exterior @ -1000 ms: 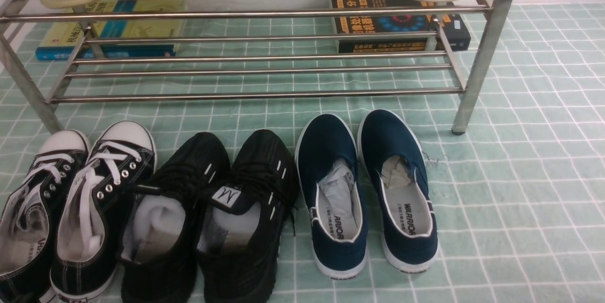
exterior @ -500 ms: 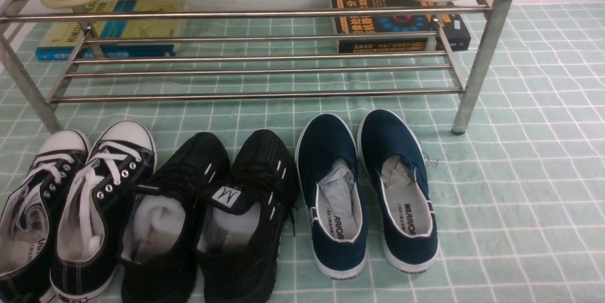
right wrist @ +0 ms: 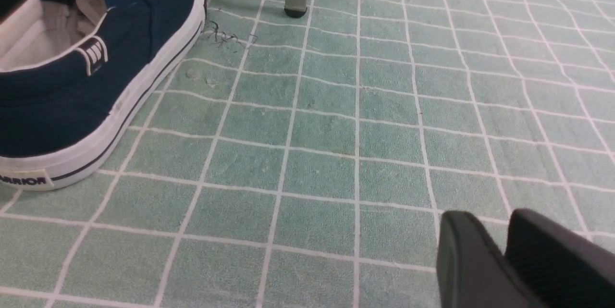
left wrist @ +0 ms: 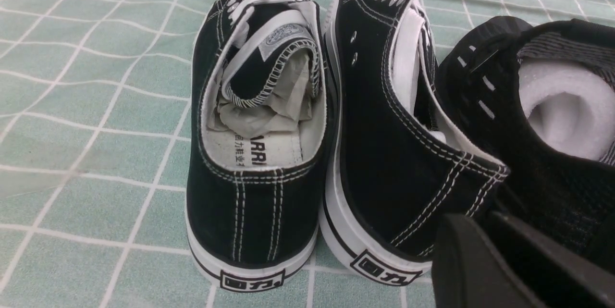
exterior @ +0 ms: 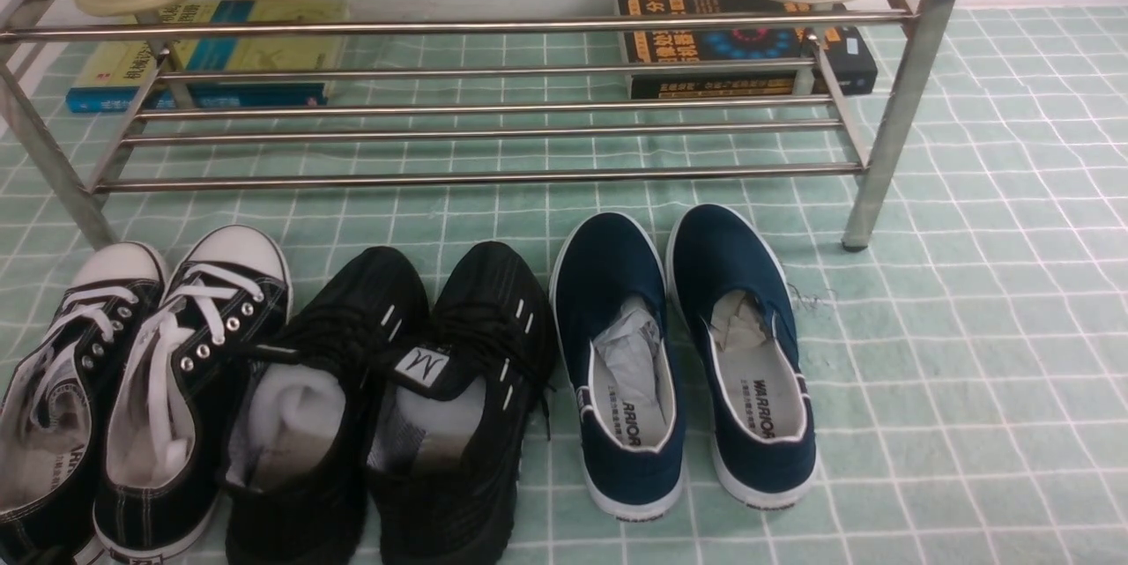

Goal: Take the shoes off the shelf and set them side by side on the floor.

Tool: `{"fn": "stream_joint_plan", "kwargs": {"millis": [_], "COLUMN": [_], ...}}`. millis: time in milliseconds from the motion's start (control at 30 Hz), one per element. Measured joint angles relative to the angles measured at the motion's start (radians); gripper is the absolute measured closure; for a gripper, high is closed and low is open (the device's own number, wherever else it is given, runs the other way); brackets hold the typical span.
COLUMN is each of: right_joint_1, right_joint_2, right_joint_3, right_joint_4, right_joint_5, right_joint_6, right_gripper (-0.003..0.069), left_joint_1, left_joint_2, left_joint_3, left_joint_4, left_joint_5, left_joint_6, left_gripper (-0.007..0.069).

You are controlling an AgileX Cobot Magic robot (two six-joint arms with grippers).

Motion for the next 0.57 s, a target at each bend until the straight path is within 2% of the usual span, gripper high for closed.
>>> {"fn": "stream_joint_plan", "kwargs": {"millis": [567], "right_joint_1": [0.000], "right_joint_2": [0.000], "right_joint_3": [0.000], "right_joint_4": [0.000], "right_joint_5": [0.000], "right_joint_6": [0.000], "right_gripper": [0.0480], "left_joint_1": [0.000], "left_joint_2": [0.000], "left_joint_3": [0.000], "left_joint_4": [0.000], "left_joint_5": [0.000], "left_joint_6": [0.000], "left_gripper": [0.0519]}}
